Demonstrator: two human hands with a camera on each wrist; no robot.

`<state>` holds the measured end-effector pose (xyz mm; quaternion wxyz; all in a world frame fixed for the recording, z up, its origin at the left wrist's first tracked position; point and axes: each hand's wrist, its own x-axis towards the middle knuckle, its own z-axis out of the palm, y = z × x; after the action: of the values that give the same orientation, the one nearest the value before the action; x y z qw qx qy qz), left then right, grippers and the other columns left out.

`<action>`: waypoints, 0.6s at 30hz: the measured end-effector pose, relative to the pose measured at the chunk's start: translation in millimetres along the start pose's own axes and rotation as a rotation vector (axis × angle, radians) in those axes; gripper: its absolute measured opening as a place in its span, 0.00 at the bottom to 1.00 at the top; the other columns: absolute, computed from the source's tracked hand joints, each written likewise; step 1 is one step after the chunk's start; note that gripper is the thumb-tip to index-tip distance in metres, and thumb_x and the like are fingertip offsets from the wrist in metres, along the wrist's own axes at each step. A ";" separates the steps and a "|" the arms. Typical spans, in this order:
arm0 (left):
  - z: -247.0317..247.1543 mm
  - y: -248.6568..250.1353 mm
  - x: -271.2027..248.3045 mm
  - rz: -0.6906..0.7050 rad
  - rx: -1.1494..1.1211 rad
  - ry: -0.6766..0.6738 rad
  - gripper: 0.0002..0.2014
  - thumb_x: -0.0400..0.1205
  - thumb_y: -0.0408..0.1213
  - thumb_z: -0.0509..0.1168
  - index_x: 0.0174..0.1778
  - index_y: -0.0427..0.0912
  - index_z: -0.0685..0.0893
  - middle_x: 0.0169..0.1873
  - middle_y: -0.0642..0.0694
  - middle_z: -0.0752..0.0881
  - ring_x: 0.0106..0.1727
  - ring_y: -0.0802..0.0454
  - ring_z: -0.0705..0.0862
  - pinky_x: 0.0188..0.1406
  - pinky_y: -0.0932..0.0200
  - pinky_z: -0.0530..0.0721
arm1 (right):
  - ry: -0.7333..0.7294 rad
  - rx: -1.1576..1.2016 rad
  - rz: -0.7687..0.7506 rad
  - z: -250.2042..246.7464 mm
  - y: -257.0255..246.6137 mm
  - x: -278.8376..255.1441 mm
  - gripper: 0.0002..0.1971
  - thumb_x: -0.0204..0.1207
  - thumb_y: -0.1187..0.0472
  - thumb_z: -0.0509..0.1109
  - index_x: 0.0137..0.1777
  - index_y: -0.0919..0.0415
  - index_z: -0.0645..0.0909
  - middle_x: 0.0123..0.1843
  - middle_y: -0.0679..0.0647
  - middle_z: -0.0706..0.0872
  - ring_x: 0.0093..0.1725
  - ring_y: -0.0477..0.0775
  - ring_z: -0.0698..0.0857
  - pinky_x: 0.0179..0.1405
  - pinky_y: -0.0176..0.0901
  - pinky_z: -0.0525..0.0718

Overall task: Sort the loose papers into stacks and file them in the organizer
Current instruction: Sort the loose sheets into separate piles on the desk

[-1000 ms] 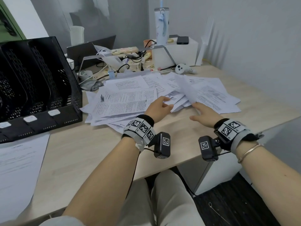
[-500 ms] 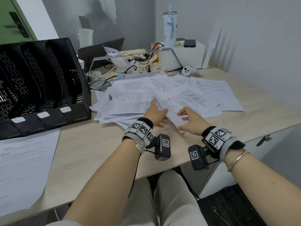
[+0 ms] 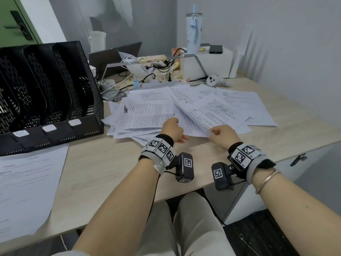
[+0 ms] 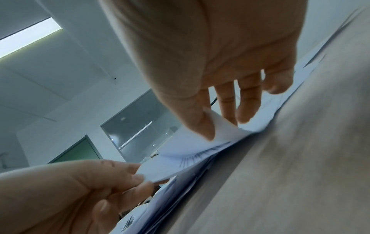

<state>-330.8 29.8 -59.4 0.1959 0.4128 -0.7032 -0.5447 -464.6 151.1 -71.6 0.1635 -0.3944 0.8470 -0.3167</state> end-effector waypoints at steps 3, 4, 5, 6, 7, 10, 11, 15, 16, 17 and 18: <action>-8.0 4.0 -3.0 0.027 -0.048 0.061 0.17 0.82 0.20 0.49 0.64 0.31 0.74 0.58 0.34 0.84 0.24 0.56 0.87 0.21 0.61 0.85 | 0.071 0.120 0.023 -7.4 -1.3 -0.4 0.12 0.78 0.68 0.58 0.41 0.53 0.79 0.44 0.46 0.78 0.28 0.52 0.86 0.25 0.38 0.77; -11.5 5.7 -4.9 0.043 -0.061 0.077 0.15 0.81 0.19 0.49 0.57 0.33 0.77 0.56 0.35 0.84 0.24 0.56 0.86 0.22 0.60 0.86 | 0.085 0.205 0.026 -9.7 -2.5 -0.7 0.13 0.80 0.68 0.57 0.51 0.55 0.81 0.53 0.46 0.79 0.31 0.53 0.88 0.24 0.40 0.80; -15.6 7.0 -5.6 0.061 -0.082 0.097 0.14 0.81 0.19 0.49 0.54 0.34 0.77 0.57 0.36 0.84 0.25 0.55 0.87 0.22 0.60 0.86 | 0.104 0.288 0.015 -12.4 -4.3 0.0 0.15 0.81 0.68 0.57 0.61 0.58 0.81 0.61 0.48 0.79 0.36 0.55 0.90 0.26 0.42 0.85; -19.5 7.5 -5.9 0.074 -0.104 0.119 0.15 0.81 0.18 0.49 0.55 0.33 0.78 0.57 0.35 0.84 0.27 0.54 0.87 0.23 0.60 0.86 | 0.135 0.348 -0.006 -14.9 -6.4 0.2 0.16 0.82 0.68 0.58 0.65 0.61 0.80 0.64 0.52 0.80 0.41 0.57 0.90 0.32 0.46 0.88; -24.0 7.7 -5.7 0.084 -0.128 0.144 0.16 0.81 0.18 0.49 0.58 0.32 0.78 0.58 0.34 0.84 0.29 0.52 0.88 0.25 0.59 0.87 | 0.169 0.388 -0.039 -17.1 -8.4 0.9 0.15 0.81 0.69 0.59 0.64 0.63 0.82 0.62 0.56 0.83 0.47 0.59 0.89 0.39 0.51 0.89; -41.0 6.8 -3.2 0.084 -0.211 0.227 0.20 0.81 0.18 0.49 0.67 0.29 0.74 0.61 0.38 0.81 0.34 0.48 0.88 0.27 0.57 0.87 | 0.228 0.385 -0.150 -22.5 -17.0 1.8 0.09 0.79 0.64 0.67 0.55 0.59 0.87 0.54 0.53 0.87 0.57 0.54 0.85 0.59 0.48 0.83; -46.5 6.6 -2.8 0.084 -0.231 0.245 0.20 0.81 0.18 0.48 0.67 0.29 0.74 0.62 0.40 0.80 0.35 0.47 0.89 0.26 0.58 0.86 | 0.229 0.396 -0.154 -24.4 -21.1 0.7 0.08 0.78 0.59 0.69 0.52 0.58 0.88 0.53 0.52 0.88 0.57 0.51 0.84 0.60 0.42 0.79; -65.6 3.2 -1.2 0.068 -0.287 0.298 0.22 0.81 0.17 0.48 0.70 0.28 0.71 0.66 0.33 0.77 0.34 0.46 0.88 0.20 0.61 0.84 | 0.244 0.456 -0.074 -26.9 -24.2 4.9 0.17 0.76 0.44 0.69 0.37 0.56 0.88 0.43 0.51 0.89 0.50 0.50 0.86 0.60 0.46 0.80; -69.2 1.9 -0.1 0.061 -0.300 0.316 0.22 0.81 0.17 0.48 0.71 0.29 0.70 0.67 0.32 0.76 0.34 0.46 0.87 0.19 0.60 0.85 | 0.241 0.436 -0.062 -26.5 -21.8 6.9 0.13 0.76 0.49 0.71 0.37 0.56 0.88 0.44 0.53 0.90 0.50 0.52 0.87 0.61 0.49 0.82; -72.5 0.7 0.9 0.056 -0.309 0.333 0.23 0.81 0.17 0.48 0.73 0.29 0.69 0.67 0.31 0.75 0.34 0.46 0.87 0.20 0.60 0.86 | 0.227 0.395 -0.045 -25.7 -18.5 8.1 0.06 0.74 0.56 0.73 0.40 0.57 0.87 0.47 0.55 0.90 0.52 0.53 0.87 0.63 0.50 0.82; -75.8 -1.2 2.1 0.047 -0.317 0.349 0.24 0.81 0.17 0.48 0.74 0.31 0.67 0.69 0.32 0.74 0.34 0.46 0.87 0.21 0.59 0.86 | 0.215 0.339 -0.029 -25.0 -15.5 8.4 0.03 0.72 0.63 0.74 0.45 0.58 0.87 0.54 0.58 0.89 0.56 0.54 0.85 0.65 0.48 0.80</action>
<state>-276.6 -17.7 -35.9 0.3896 0.4482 -0.5738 -0.5640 -474.4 147.2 -42.8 0.1317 -0.3373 0.7884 -0.4973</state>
